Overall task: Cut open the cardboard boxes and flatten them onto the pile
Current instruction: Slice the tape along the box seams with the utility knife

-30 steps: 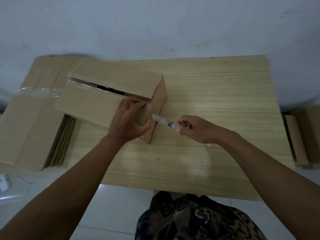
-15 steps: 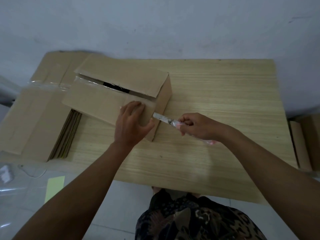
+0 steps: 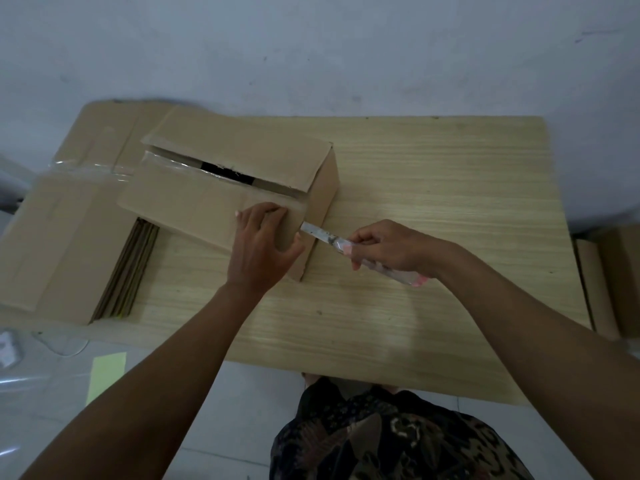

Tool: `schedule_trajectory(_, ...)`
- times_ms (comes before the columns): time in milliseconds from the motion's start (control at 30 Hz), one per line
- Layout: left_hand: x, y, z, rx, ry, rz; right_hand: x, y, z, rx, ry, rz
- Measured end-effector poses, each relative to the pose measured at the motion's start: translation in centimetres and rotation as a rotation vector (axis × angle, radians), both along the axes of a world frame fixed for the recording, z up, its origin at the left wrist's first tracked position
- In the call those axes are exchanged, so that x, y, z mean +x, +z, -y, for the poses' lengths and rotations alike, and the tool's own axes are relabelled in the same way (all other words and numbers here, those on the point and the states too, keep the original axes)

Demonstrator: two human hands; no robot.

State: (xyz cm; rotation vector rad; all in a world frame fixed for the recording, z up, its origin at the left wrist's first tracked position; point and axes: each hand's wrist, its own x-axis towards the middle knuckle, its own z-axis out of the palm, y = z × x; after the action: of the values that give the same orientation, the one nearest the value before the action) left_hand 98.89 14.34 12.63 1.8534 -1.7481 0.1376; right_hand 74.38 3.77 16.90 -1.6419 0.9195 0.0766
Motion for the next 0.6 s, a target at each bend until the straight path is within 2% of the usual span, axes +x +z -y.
schedule_trajectory(267,0.2,0.3,0.3,-0.008,0.005,-0.027,0.4,-0.9,0.2,-0.033,-0.062,0.041)
schedule_trajectory(600,0.5,0.4,0.2,0.031,-0.011,-0.079,0.9,-1.9,0.7,0.39,-0.008,0.074)
